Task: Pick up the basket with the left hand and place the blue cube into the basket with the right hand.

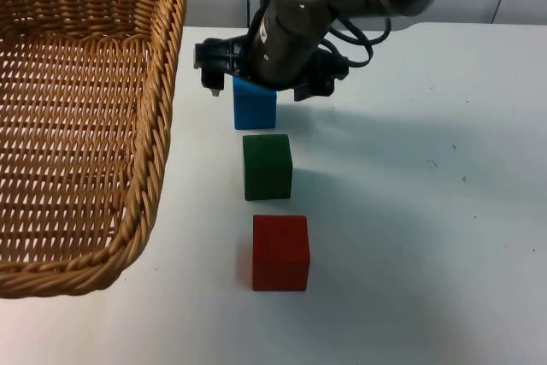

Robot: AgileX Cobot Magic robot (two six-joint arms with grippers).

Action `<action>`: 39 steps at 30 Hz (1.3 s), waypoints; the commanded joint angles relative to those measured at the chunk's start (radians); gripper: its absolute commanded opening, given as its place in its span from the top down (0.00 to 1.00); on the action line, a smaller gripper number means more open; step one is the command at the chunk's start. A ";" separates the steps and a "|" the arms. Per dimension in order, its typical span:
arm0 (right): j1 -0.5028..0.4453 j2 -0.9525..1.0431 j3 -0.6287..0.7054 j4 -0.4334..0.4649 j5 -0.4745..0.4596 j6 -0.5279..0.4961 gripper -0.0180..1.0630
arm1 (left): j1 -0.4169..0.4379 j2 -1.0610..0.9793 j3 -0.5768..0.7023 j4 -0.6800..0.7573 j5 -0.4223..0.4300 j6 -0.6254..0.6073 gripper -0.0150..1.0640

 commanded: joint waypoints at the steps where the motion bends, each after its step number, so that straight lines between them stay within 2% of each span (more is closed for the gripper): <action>1: 0.005 -0.005 -0.010 -0.013 -0.001 0.011 0.13 | 0.003 -0.011 0.003 -0.030 0.028 -0.003 0.99; 3: 0.005 -0.005 -0.010 -0.013 -0.006 0.016 0.21 | 0.003 -0.011 0.003 -0.030 0.028 -0.003 0.99; 4: 0.005 -0.005 -0.010 -0.013 -0.006 0.016 0.21 | 0.003 -0.011 0.003 -0.030 0.028 -0.003 0.99; 8: 0.005 -0.005 -0.010 -0.043 -0.005 0.025 0.37 | 0.003 -0.011 0.003 -0.030 0.029 -0.003 0.99; 9: 0.005 -0.005 -0.010 -0.043 -0.005 0.025 0.37 | 0.003 -0.011 0.003 -0.030 0.029 -0.003 0.99; 14: 0.005 -0.005 -0.010 -0.085 0.029 0.072 0.62 | 0.003 -0.011 0.003 -0.027 0.018 -0.003 0.99; 15: 0.005 -0.005 -0.010 -0.085 0.029 0.072 0.62 | 0.003 -0.011 0.003 -0.027 0.018 -0.003 0.99; 19: 0.005 -0.005 -0.010 -0.085 0.050 0.072 0.97 | 0.003 -0.011 0.003 -0.023 0.012 -0.003 0.99; 31: 0.005 -0.134 -0.010 -0.121 0.082 0.057 0.99 | 0.003 -0.011 0.003 -0.013 0.010 -0.003 0.99; 39: 0.030 -0.378 -0.010 -0.115 0.087 -0.091 0.99 | 0.003 0.008 0.003 -0.008 -0.017 -0.014 0.99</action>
